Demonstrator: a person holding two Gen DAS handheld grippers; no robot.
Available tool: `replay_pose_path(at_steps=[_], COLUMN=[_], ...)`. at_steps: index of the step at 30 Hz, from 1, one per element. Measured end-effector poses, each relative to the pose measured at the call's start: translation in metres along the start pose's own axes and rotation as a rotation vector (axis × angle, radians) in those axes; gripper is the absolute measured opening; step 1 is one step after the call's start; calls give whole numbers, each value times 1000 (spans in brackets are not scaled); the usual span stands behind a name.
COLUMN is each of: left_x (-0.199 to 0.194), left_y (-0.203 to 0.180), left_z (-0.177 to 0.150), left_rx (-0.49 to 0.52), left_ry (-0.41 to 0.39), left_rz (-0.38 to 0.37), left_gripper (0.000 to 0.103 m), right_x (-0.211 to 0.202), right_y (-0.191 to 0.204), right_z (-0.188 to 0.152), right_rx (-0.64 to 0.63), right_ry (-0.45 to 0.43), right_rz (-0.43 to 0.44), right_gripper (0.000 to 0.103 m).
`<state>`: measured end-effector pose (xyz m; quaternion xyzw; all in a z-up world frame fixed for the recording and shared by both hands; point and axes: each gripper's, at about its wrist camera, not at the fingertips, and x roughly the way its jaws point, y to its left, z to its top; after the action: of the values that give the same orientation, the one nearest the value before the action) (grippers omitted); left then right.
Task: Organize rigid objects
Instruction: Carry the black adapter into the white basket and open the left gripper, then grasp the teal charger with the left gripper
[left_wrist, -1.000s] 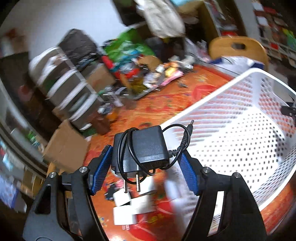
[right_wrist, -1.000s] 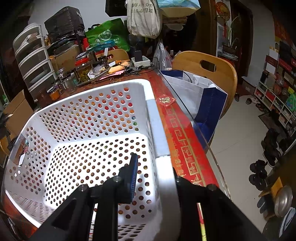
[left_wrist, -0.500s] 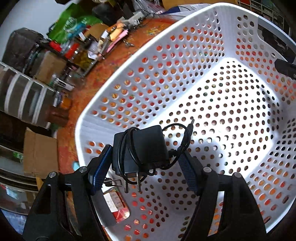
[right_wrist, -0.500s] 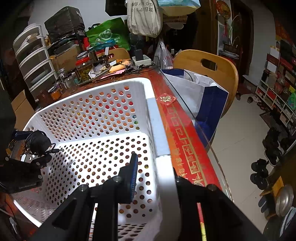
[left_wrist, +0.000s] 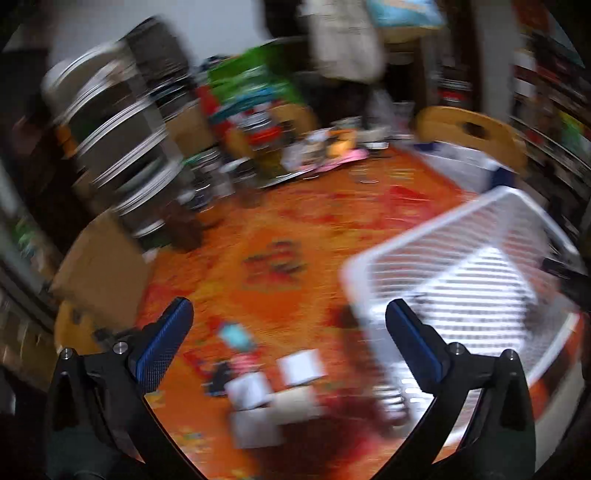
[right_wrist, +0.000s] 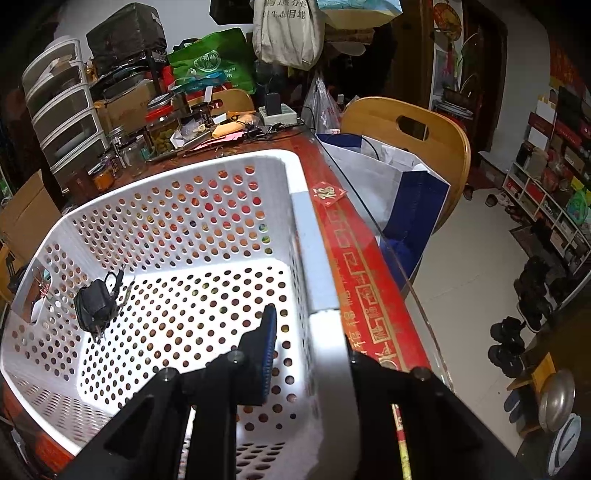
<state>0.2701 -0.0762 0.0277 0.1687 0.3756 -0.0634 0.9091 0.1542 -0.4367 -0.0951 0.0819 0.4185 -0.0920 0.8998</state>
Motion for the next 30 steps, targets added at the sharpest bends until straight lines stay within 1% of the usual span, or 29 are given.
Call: replay_pose_path(at_steps=[1,3,4,5,7,8,10,11,13,14,15,16,17,18,19,20,21,22,24,30], left_x=[18,69,89,119,161,178,198,207,214,218,221,225,228,228,231,232,231,229,226,192], left_y=[21,64,78,92,106,107,104,105,102,100,100,99,96,96,93,92,91,88,84,82], left_z=[-3,-12,-18,-26,-39,-44,-54,-56,-59,-59,-58,-58,-63,-61,-62,-61,-60,-60,-59,-49], left_rx=[-30,-113,-141,-172,-197,-206,-230,-249,-266,-268,-267,-266,-269,-283,-292,-302,-307,-300,-275,-258], left_ry=[42,152,195,262,352,381,420,434,438,440,445,454,462,456,454,458,456,451,429,324], left_rz=[21,53,59,58,49,46,27,11,-4,-2,1,5,7,-3,-7,-16,-19,-5,24,51], left_gripper=[103,103,103,103,103,102,99,95,92,88,81,77,66,56,52,39,38,38,26,25], right_x=[0,0,0,0,0,0,0,0,0,1,1,1,1,1,1,1,1,1,1,1], right_y=[0,0,0,0,-1,-1,-1,-1,-1,0,0,0,0,0,0,0,0,0,0,1], right_z=[0,0,-1,-1,-1,-1,0,0,0,0,1,0,0,0,1,1,1,0,0,-1], right_rx=[2,3,1,2,5,5,6,7,5,4,4,4,3,2,3,3,3,3,1,-3], right_ry=[-1,-1,0,0,0,0,1,2,4,5,6,6,6,6,6,6,7,7,8,7], right_rz=[1,0,-1,-2,-2,-2,-3,-5,-10,-12,-13,-13,-13,-13,-13,-13,-14,-15,-16,-17], right_gripper=[17,17,17,17,17,17,17,17,18,18,17,17,17,17,18,17,17,17,17,17])
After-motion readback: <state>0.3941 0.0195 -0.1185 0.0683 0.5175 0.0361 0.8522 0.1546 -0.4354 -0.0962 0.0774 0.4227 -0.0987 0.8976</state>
